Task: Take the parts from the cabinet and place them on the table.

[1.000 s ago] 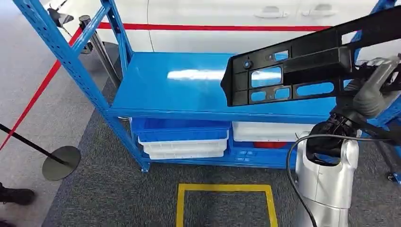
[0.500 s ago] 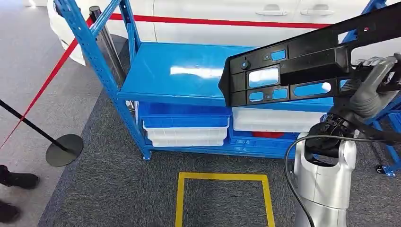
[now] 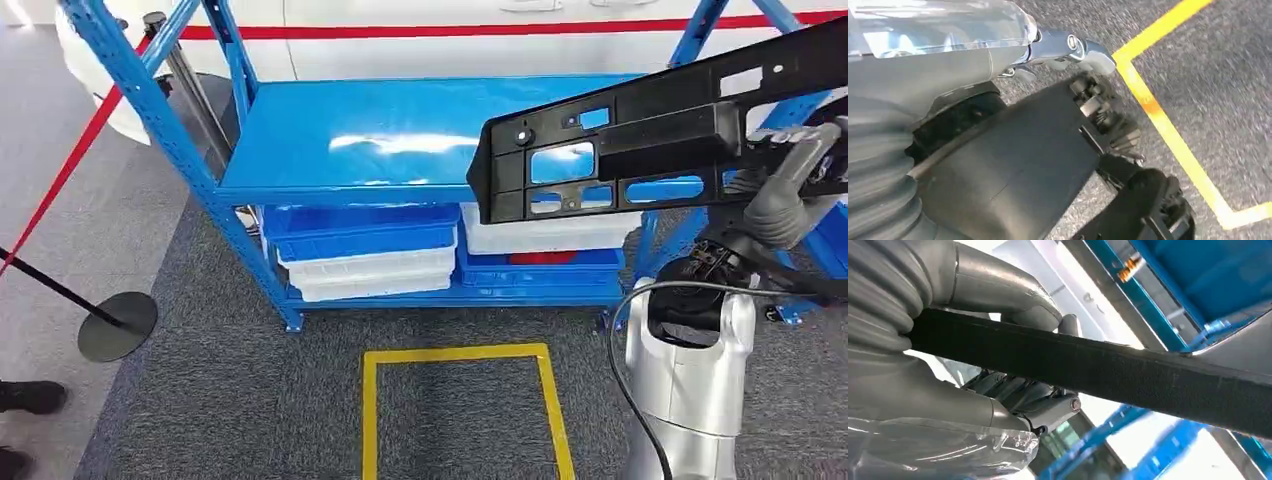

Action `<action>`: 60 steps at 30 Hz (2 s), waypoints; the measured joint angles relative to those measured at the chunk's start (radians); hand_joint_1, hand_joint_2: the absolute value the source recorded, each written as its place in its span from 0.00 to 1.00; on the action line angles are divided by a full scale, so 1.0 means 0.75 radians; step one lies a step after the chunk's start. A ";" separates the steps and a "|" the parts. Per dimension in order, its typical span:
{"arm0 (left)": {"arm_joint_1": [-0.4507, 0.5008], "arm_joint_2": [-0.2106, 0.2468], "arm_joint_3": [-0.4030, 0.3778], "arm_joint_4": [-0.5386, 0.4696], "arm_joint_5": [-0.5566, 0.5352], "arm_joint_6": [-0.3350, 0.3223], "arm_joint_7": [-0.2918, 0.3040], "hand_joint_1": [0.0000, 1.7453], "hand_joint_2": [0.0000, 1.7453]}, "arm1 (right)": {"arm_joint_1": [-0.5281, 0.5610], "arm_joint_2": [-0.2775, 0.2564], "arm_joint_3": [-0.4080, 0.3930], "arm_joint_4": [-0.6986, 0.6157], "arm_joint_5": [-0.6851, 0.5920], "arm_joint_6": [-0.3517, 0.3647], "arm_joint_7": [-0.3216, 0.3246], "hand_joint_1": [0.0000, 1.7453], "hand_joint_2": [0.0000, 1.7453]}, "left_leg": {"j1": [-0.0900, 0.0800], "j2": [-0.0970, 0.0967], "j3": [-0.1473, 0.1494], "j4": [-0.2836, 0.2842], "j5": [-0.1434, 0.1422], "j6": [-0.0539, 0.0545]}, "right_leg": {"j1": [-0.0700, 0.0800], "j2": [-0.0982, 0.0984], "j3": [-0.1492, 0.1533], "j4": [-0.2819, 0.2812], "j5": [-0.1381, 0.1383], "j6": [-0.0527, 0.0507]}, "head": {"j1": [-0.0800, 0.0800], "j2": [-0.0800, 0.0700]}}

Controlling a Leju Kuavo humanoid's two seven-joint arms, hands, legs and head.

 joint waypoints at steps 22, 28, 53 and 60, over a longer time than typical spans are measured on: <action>0.006 0.003 0.011 0.000 0.005 0.007 0.005 0.00 1.00 | 0.005 0.010 -0.007 0.047 0.003 -0.025 -0.013 1.00 1.00 | 0.017 0.063 0.106 -0.165 0.086 0.047 | -0.020 -0.006 -0.103 0.151 0.004 0.098 | 0.001 0.000; -0.001 0.003 0.023 0.000 0.009 0.019 0.011 0.00 1.00 | -0.011 0.013 -0.010 0.052 0.013 -0.029 -0.012 1.00 1.00 | 0.004 0.129 0.101 -0.128 0.058 0.007 | 0.000 -0.018 -0.045 0.010 0.030 0.038 | 0.001 0.000; 0.002 -0.005 0.020 -0.001 -0.056 -0.013 0.025 0.00 1.00 | 0.169 0.045 -0.123 -0.077 0.030 -0.049 -0.049 1.00 1.00 | 0.012 0.074 0.087 -0.147 0.087 0.060 | -0.009 0.014 -0.192 0.321 -0.077 0.097 | 0.003 0.000; -0.012 -0.009 0.019 -0.001 -0.056 -0.022 0.034 0.00 1.00 | 0.254 0.045 -0.176 -0.149 0.095 -0.078 -0.076 1.00 1.00 | -0.006 0.163 0.095 -0.138 0.076 0.025 | 0.017 -0.048 -0.006 -0.015 0.013 0.034 | 0.003 0.000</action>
